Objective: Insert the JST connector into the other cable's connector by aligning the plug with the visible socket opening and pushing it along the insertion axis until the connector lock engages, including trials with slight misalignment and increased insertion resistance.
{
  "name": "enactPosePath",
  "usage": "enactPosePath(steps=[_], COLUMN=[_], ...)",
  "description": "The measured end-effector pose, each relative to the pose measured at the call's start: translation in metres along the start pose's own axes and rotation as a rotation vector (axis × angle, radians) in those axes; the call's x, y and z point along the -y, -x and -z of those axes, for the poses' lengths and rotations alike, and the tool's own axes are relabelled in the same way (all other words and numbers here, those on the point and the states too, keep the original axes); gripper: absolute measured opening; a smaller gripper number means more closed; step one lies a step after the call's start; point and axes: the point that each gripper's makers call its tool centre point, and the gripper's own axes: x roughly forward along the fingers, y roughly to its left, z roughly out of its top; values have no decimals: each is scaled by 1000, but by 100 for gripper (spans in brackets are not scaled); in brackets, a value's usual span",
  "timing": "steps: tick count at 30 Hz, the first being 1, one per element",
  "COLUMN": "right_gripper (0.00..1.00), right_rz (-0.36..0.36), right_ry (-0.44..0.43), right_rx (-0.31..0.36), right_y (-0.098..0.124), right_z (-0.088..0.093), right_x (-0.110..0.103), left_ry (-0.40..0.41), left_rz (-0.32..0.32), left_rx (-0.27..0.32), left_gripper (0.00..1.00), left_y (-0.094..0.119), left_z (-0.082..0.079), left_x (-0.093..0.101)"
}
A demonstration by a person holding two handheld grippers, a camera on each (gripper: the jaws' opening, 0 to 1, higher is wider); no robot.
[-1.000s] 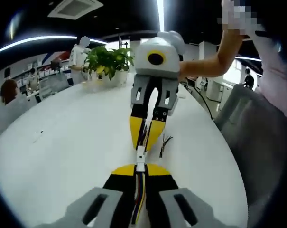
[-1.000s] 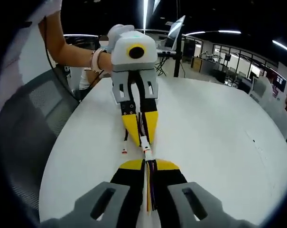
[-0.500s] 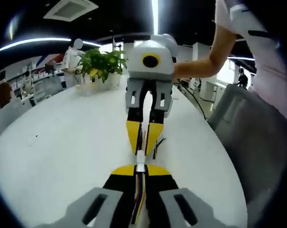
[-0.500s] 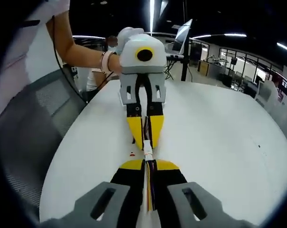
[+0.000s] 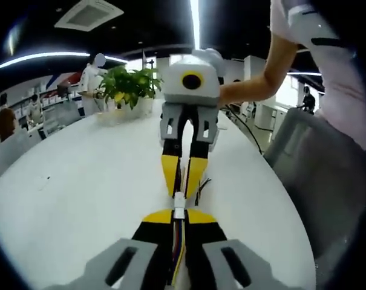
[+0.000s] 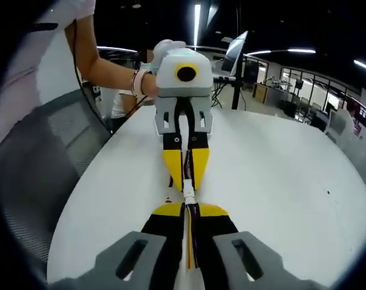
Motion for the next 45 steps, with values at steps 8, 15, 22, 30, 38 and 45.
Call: enactPosePath(steps=[8,15,22,30,38,45], right_gripper=[3,3,4,4,4,4], right_rz=[-14,-3,13,26,48,45], right_ry=[-10,-20,-41,-72,-54,-47], right_rx=[-3,5,22,18,1,-13], right_y=[-3,-5,-12,-16,-18,-24], right_z=[2,7,18,30,34,39], right_x=[-1,7,20,24,23,21], left_ry=[-7,-7,-28,-31,-36,-28], left_rz=[1,-8,-18,-9,-11,5], left_rx=[-19,-14,-34,-49,-59,-60], left_gripper=[0,0,0,0,0,0], left_y=[1,-1,-8,-18,-22,-24], left_z=[3,5,15,22,25,28], left_x=[1,-6,-16,-18,-19,-15])
